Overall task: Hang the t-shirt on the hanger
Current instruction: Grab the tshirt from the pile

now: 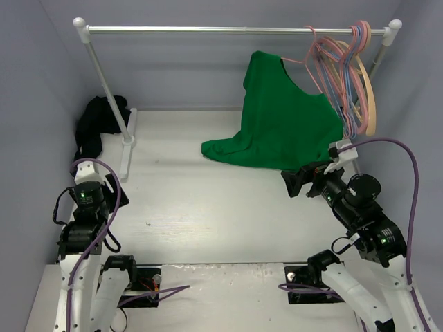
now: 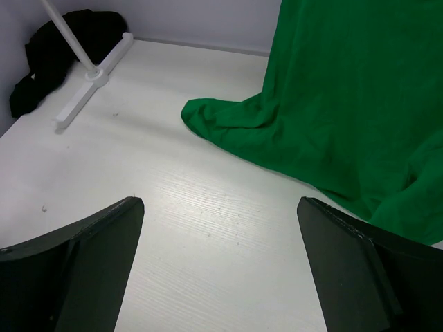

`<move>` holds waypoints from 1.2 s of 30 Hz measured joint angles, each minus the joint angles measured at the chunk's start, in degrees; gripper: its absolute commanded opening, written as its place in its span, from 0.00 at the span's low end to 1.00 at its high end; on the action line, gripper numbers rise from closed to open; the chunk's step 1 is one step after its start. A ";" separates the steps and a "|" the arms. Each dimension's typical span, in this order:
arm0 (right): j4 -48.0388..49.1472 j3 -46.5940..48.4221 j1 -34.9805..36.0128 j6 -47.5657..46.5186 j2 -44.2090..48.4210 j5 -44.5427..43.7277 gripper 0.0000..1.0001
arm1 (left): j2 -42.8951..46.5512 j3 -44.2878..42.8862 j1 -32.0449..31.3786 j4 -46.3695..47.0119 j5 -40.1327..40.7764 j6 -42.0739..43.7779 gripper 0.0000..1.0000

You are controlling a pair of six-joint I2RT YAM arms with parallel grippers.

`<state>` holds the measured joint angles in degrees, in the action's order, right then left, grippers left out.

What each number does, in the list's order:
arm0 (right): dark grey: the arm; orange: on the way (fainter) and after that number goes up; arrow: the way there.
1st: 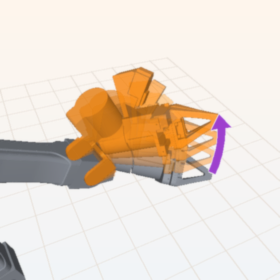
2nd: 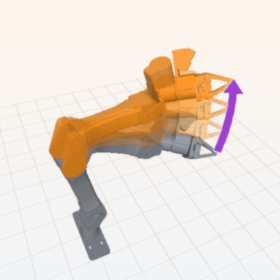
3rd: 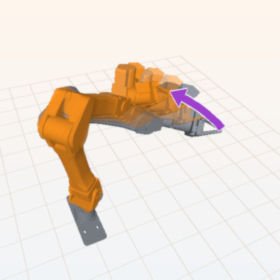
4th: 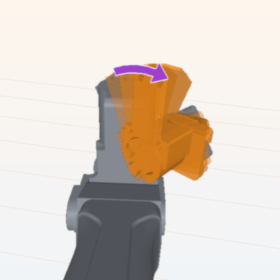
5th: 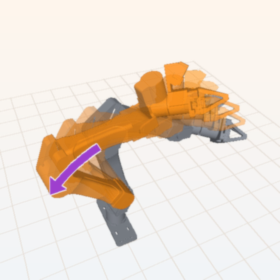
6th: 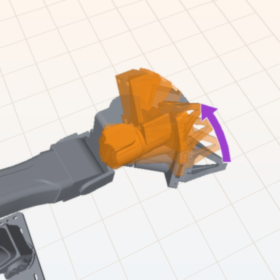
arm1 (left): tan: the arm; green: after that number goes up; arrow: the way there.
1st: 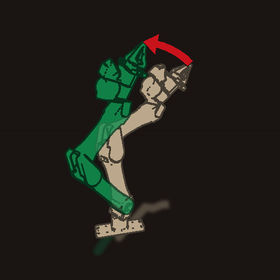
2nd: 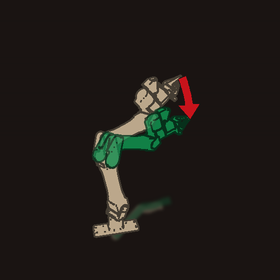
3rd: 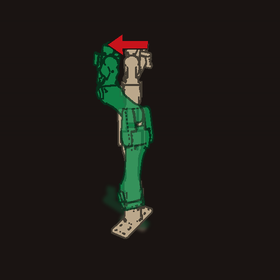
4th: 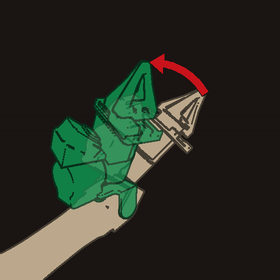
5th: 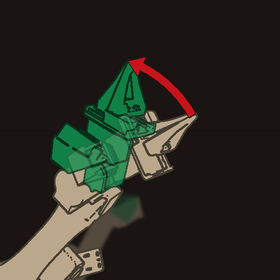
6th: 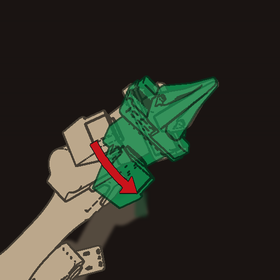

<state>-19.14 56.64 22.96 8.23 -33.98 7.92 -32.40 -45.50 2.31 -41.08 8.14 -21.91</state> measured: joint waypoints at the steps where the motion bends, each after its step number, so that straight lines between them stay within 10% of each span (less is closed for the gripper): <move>1: 0.02 -0.02 0.00 0.00 -0.15 0.04 1.00 | -0.35 -0.02 0.00 0.11 0.31 -0.07 0.67; 13: 1.77 -2.86 0.00 0.17 -4.44 6.54 1.00 | -9.64 -2.05 0.00 3.48 9.25 -4.79 0.67; 26: 0.28 -2.86 0.02 -2.69 -5.49 10.49 1.00 | -45.24 -14.43 17.35 22.77 10.62 -11.91 0.67; 36: 0.04 -2.84 0.02 -3.28 -10.03 10.60 1.00 | -73.85 -34.71 18.60 32.04 10.97 -9.66 0.67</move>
<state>-19.09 53.80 22.98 4.95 -44.01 18.52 -106.26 -80.20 20.91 -9.04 19.11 -31.57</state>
